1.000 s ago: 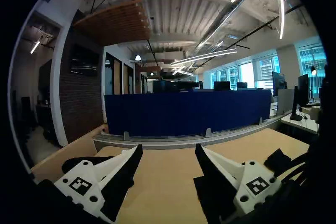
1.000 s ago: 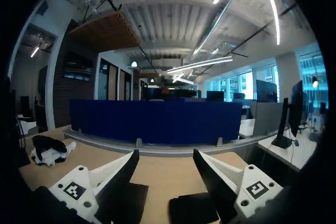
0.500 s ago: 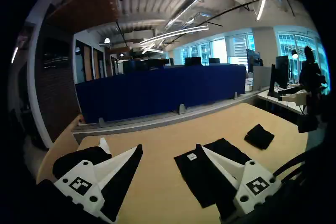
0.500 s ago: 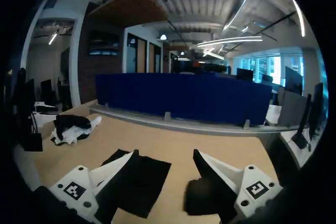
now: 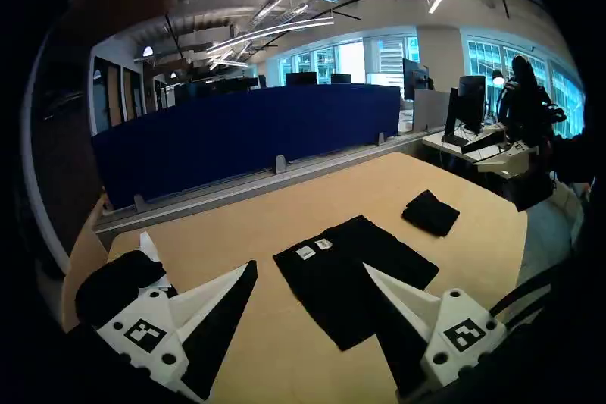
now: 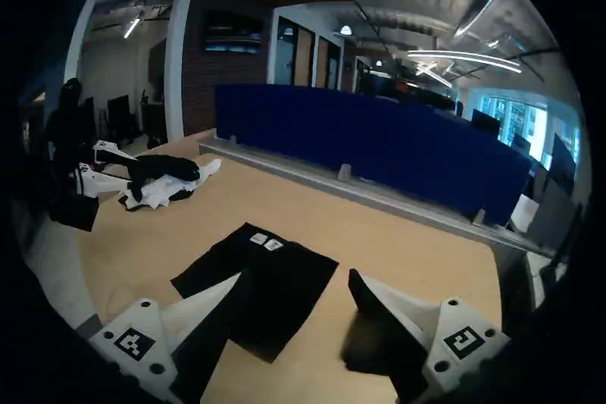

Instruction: Fold towel

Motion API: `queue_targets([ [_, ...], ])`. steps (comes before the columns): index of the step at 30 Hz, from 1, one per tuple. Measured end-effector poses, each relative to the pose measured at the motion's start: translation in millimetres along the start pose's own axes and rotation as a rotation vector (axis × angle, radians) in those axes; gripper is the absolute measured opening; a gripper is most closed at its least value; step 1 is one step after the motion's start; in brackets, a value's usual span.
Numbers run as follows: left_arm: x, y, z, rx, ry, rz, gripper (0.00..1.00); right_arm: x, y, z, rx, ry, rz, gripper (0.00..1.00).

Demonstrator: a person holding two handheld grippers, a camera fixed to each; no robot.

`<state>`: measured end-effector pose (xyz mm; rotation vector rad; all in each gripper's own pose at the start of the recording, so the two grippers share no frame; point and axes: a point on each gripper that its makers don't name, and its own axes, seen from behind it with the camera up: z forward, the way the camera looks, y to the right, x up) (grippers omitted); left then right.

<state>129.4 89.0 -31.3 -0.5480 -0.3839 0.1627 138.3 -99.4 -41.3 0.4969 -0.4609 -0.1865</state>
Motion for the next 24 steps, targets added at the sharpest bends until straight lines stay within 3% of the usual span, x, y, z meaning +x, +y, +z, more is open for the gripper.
queue_targets([
  [5,-16,3.7,8.4,-0.012,-0.024,0.001,0.93,-11,-3,8.6,0.006,-0.013,0.005,1.00],
  [14,-67,19.5,29.1,-0.047,-0.076,-0.014,0.93,-45,-13,33.5,0.027,-0.038,0.012,1.00],
  [24,-111,35.3,54.8,-0.095,-0.112,0.023,0.93,-90,-24,62.4,0.063,-0.073,0.026,1.00],
])
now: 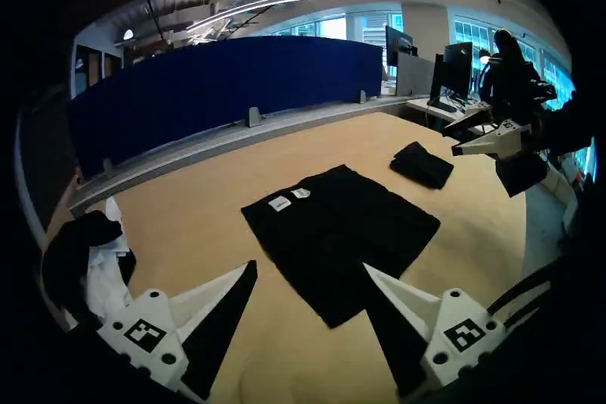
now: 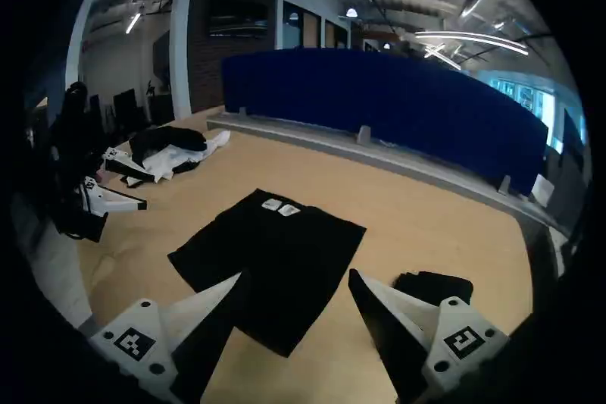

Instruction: Fold towel

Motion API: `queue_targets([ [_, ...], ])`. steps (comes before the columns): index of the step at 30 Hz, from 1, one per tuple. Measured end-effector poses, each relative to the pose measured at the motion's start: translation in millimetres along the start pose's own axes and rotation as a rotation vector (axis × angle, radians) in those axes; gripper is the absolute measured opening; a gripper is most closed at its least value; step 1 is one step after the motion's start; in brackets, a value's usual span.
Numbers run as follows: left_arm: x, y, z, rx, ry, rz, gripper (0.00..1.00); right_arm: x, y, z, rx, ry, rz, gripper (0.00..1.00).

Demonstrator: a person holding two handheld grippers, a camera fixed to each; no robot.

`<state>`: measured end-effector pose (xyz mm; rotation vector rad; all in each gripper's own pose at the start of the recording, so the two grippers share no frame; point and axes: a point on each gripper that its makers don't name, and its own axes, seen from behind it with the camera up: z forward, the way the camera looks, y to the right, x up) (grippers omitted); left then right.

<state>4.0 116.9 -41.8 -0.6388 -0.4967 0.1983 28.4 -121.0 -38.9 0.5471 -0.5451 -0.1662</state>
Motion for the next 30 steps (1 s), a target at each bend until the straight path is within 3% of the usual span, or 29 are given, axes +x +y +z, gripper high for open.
queue_targets([
  [15,-57,25.5,41.2,-0.072,-0.103,0.003,0.93,-69,-8,35.0,0.019,-0.103,-0.020,1.00],
  [23,-80,33.9,52.4,-0.083,-0.160,-0.013,0.93,-96,-14,45.0,0.032,-0.151,-0.007,1.00],
  [30,-99,38.8,53.1,-0.090,-0.223,-0.004,0.93,-107,-17,48.9,0.039,-0.170,0.006,1.00],
])
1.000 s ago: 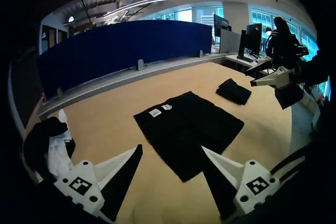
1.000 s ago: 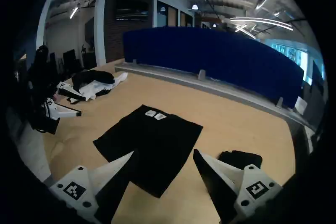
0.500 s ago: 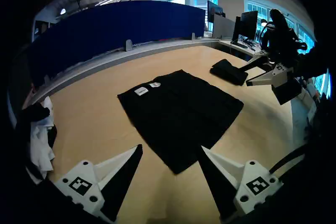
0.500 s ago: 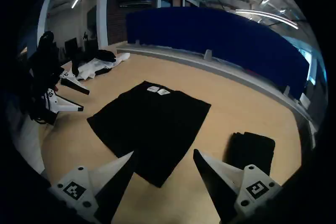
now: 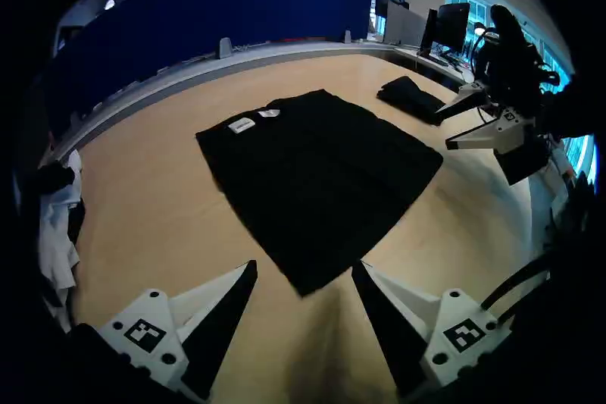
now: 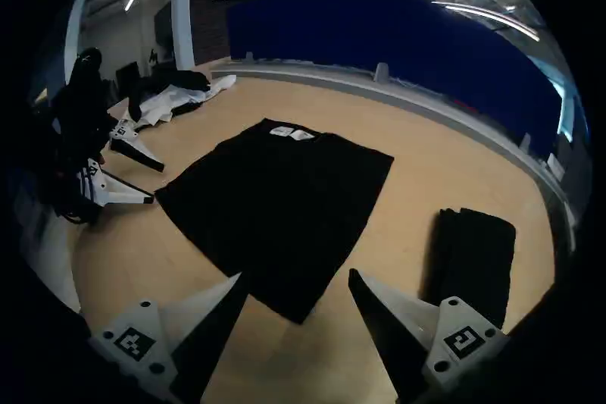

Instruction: Fold towel

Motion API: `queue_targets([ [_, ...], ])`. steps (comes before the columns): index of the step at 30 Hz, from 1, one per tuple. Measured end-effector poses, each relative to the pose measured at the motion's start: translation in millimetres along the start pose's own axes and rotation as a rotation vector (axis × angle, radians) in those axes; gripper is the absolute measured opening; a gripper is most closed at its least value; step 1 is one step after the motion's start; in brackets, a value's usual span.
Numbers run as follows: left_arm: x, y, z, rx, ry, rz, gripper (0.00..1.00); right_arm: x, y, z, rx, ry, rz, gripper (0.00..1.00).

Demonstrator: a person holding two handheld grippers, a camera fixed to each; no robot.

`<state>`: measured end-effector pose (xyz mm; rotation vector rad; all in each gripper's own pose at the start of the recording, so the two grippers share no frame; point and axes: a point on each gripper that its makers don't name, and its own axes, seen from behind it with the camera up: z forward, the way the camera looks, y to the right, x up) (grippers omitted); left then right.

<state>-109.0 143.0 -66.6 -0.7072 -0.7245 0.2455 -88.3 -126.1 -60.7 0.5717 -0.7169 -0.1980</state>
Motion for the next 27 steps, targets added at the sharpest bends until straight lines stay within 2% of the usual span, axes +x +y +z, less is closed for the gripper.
queue_targets([
  [8,-10,6.2,3.6,-0.020,-0.036,0.034,0.93,-18,-1,0.9,0.008,-0.039,-0.001,1.00],
  [16,-15,5.5,5.8,-0.024,-0.075,0.037,0.93,-40,-1,1.1,0.008,-0.093,-0.012,0.97],
  [22,-14,4.6,7.7,-0.019,-0.090,0.048,0.92,-52,-4,0.1,0.012,-0.122,-0.037,0.90],
  [27,-15,3.4,8.5,-0.011,-0.093,0.060,0.87,-60,-7,0.1,0.021,-0.138,-0.040,0.84],
])
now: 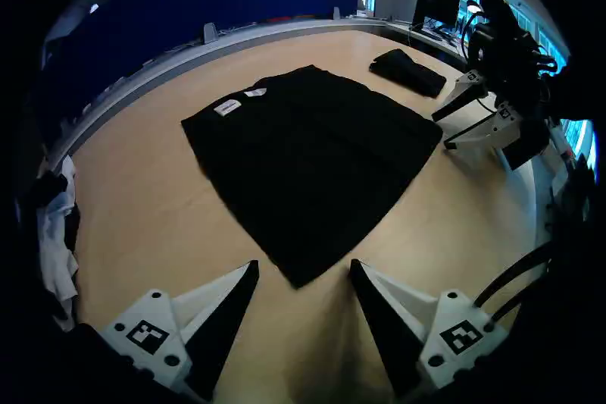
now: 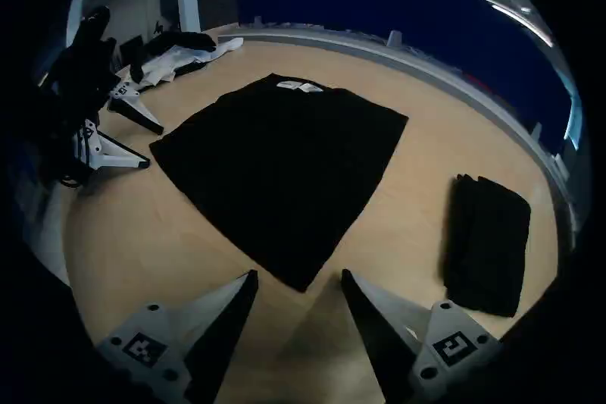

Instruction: Fold towel

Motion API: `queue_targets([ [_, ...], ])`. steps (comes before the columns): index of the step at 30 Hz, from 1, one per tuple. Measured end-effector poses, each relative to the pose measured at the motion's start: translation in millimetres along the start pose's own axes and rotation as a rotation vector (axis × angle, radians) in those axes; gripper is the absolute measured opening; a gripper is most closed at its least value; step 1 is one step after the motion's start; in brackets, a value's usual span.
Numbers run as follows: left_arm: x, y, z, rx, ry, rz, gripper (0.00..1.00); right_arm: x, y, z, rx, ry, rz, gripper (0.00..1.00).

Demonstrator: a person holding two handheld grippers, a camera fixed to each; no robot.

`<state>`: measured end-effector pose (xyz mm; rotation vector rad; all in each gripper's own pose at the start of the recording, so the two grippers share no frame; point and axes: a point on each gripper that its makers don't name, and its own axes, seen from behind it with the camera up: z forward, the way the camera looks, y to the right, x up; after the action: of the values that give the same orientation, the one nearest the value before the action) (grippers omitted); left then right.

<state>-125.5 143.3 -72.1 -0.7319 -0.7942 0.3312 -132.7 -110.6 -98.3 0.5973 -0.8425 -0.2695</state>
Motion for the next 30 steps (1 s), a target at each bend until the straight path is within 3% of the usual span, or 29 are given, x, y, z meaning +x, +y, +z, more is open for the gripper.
queue_targets([
  [7,0.2,-0.9,0.9,0.005,-0.007,-0.004,0.74,0.0,-1.9,0.3,0.003,0.006,-0.003,0.66],
  [11,0.7,-0.9,1.9,0.006,-0.009,-0.002,0.68,1.4,-1.4,2.1,-0.002,0.009,0.007,0.48],
  [15,0.7,0.8,2.5,0.004,-0.011,0.006,0.54,1.6,-1.3,2.1,-0.005,0.009,0.014,0.37],
  [24,0.8,8.3,2.0,0.003,-0.012,0.023,0.35,1.2,-1.0,0.9,-0.008,0.000,0.017,0.26],
  [30,1.7,6.5,2.7,0.007,-0.017,0.022,0.22,2.4,-0.3,0.6,-0.008,-0.003,0.022,0.19],
])
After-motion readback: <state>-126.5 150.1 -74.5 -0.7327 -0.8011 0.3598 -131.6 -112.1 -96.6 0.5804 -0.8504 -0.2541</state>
